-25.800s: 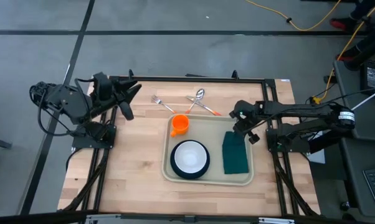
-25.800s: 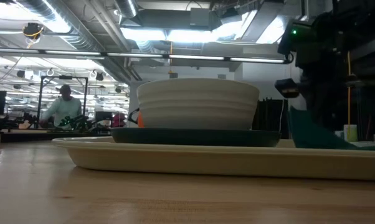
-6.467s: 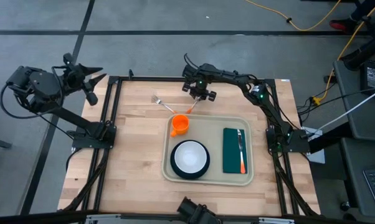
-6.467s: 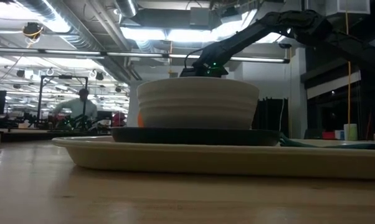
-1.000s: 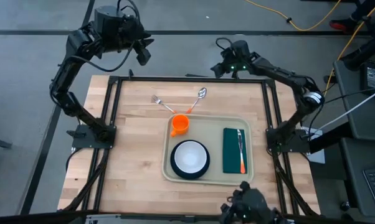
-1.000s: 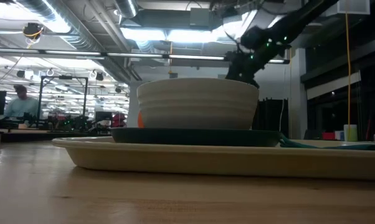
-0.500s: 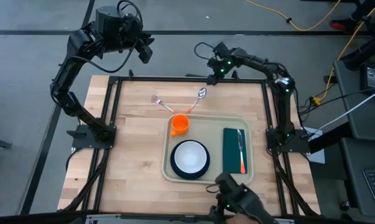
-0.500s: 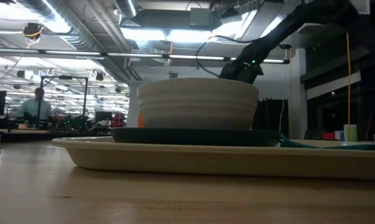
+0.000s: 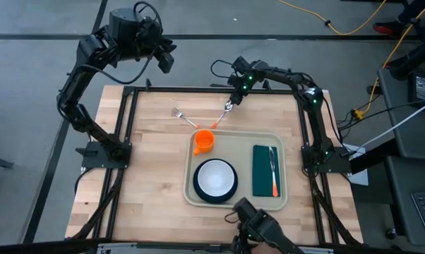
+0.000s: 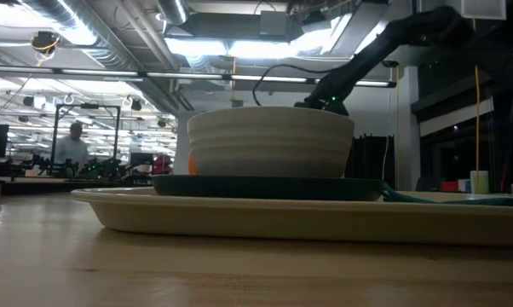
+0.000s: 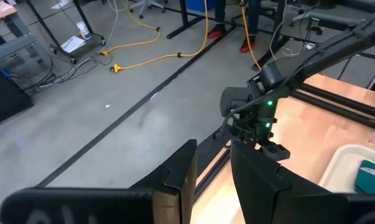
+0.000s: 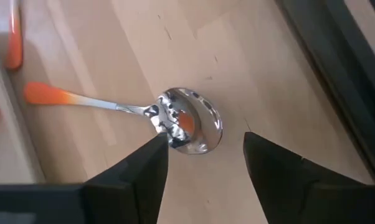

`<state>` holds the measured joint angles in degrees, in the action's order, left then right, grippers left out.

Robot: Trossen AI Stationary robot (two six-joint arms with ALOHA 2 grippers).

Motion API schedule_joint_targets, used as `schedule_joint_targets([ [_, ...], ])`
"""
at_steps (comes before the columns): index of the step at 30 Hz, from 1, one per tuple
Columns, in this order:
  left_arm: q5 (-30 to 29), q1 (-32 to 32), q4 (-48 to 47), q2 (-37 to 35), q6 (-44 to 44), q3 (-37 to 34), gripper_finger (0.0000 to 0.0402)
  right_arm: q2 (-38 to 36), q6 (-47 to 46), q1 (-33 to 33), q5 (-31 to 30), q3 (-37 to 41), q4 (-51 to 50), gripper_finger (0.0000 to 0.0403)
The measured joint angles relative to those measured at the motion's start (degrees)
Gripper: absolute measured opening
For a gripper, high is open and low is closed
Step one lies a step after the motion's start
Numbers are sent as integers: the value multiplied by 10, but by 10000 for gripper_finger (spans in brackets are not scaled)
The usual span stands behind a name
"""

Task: Set up tray
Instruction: Put the orange spoon on the green napkin to the left of the orange knife

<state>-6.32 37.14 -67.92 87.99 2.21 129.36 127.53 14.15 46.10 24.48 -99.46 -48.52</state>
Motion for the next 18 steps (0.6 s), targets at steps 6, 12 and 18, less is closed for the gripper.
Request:
schedule_joint_targets([
  [6, 0, 0, 0, 0, 7, 0, 87, 8, 1, 1, 10, 0, 6, 201],
  [12, -1, 0, 0, 0, 11, 0, 90, 8, 6, 0, 11, 0, 27, 145],
  [18, -1, 0, 0, 0, 11, 0, 90, 8, 5, 0, 11, 0, 28, 27],
])
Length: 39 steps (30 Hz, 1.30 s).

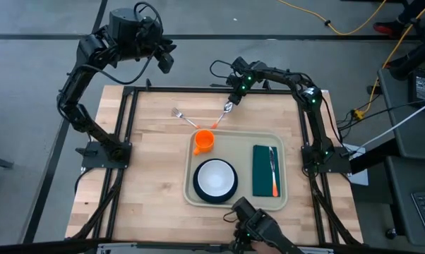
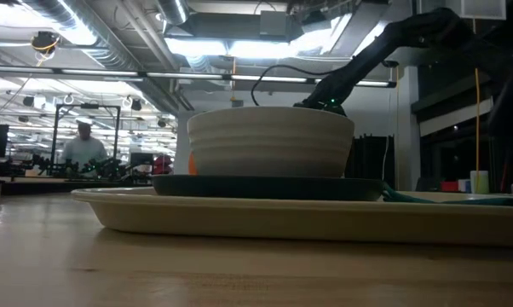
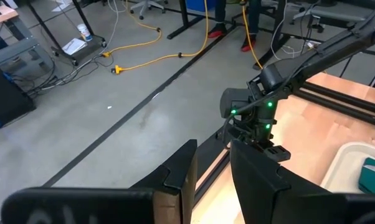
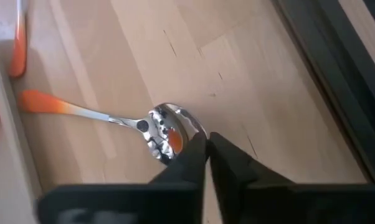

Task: Set up tray
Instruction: Put the orange spoon on the green napkin to the left of the orange knife

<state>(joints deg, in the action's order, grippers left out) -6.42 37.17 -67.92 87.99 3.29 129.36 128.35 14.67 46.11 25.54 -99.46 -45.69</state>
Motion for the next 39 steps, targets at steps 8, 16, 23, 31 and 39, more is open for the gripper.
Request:
schedule_joint_targets([
  [8, 1, 0, 0, 0, 0, 0, 90, 0, 7, 0, -1, 0, 0, 8],
  [16, 1, -1, 0, 0, 0, 0, 90, 0, 8, 6, -2, 0, -2, 4],
  [23, 1, -5, 0, 0, 3, 0, 90, 0, 11, 6, -4, 0, -2, 5],
  [31, 1, -5, 0, 0, 5, 0, 90, 0, 11, 6, -8, 0, -3, 34],
  [39, 1, -5, 0, 0, 5, 0, 90, 0, 11, 6, -8, 0, -2, 98],
])
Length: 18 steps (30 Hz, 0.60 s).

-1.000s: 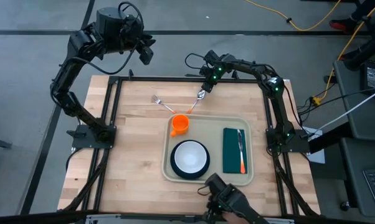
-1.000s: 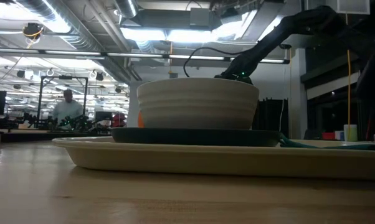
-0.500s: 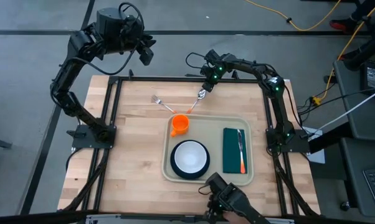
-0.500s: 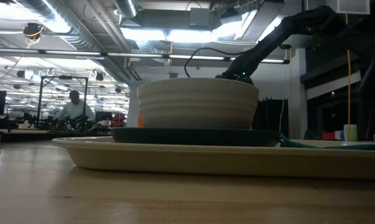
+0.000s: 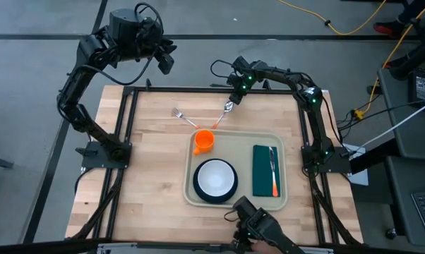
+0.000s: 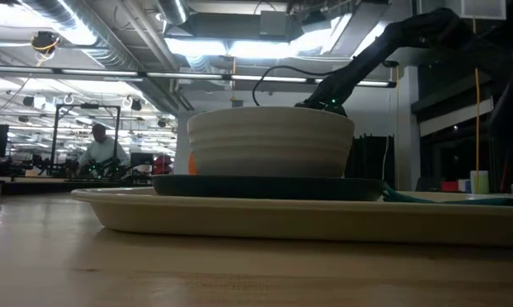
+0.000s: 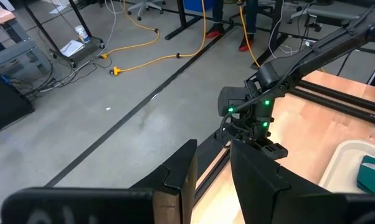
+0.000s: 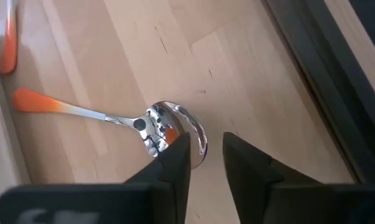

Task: Set up tray
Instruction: Put the orange spoon on the green napkin to the left of the orange knife

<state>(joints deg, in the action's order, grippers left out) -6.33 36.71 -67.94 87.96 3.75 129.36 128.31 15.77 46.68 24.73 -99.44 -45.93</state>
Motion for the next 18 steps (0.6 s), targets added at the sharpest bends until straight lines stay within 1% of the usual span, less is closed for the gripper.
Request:
schedule_joint_targets([
  [4, 0, 0, 0, 0, 0, 0, 90, 0, 5, -4, 0, 0, 1, 109],
  [13, 0, 0, 0, 0, -5, 0, 90, 31, -3, -5, 31, 1, -1, 108],
  [16, 0, 0, 0, 0, -6, 0, 90, 33, -5, -5, 31, 0, 2, 86],
  [18, 0, 0, 0, 0, -6, 0, 90, 32, -5, -4, 39, 0, 4, 57],
])
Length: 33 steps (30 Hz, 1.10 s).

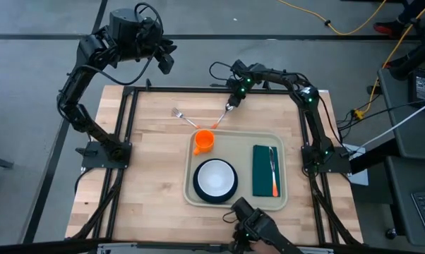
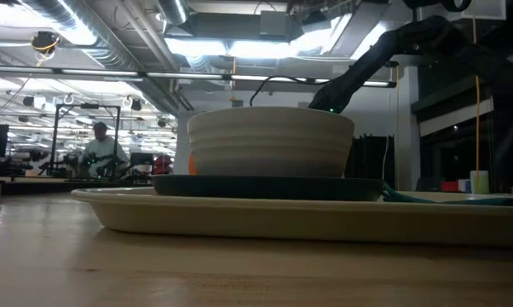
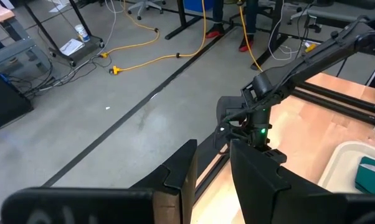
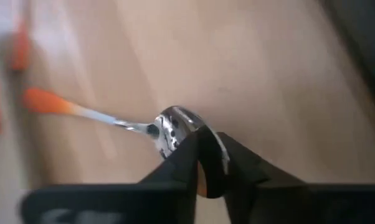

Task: Set up tray
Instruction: Put the orange spoon on the green napkin to the left of the orange knife

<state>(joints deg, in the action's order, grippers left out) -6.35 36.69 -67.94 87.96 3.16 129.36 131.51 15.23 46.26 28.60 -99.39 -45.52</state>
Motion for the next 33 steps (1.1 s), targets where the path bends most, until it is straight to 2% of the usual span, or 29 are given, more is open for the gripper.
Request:
schedule_joint_targets([
  [3, 0, 0, 0, 0, 0, 0, 90, -7, -2, 0, 40, -2, -1, 17],
  [9, 0, 0, 0, 0, 0, 0, 90, -36, 1, 0, 42, 0, -29, 10],
  [12, 0, 0, 0, 0, 0, 0, 90, -71, 28, 3, -5, -1, -57, 8],
  [16, 0, 0, 0, 0, 0, 0, 90, -129, 80, 14, -100, -1, -119, 8],
  [18, 0, 0, 0, 0, 1, 0, 90, -157, 104, 24, -121, -1, -164, 8],
  [23, -12, 0, 0, 0, 4, 0, 90, -240, 146, 39, -119, 1, -295, 8],
  [30, -24, -9, 1, 3, -4, 0, 90, -363, 166, 37, -116, -21, -331, 8],
  [33, -35, -11, 1, 7, -8, -4, 90, -396, 126, 37, -159, -54, -383, 8],
])
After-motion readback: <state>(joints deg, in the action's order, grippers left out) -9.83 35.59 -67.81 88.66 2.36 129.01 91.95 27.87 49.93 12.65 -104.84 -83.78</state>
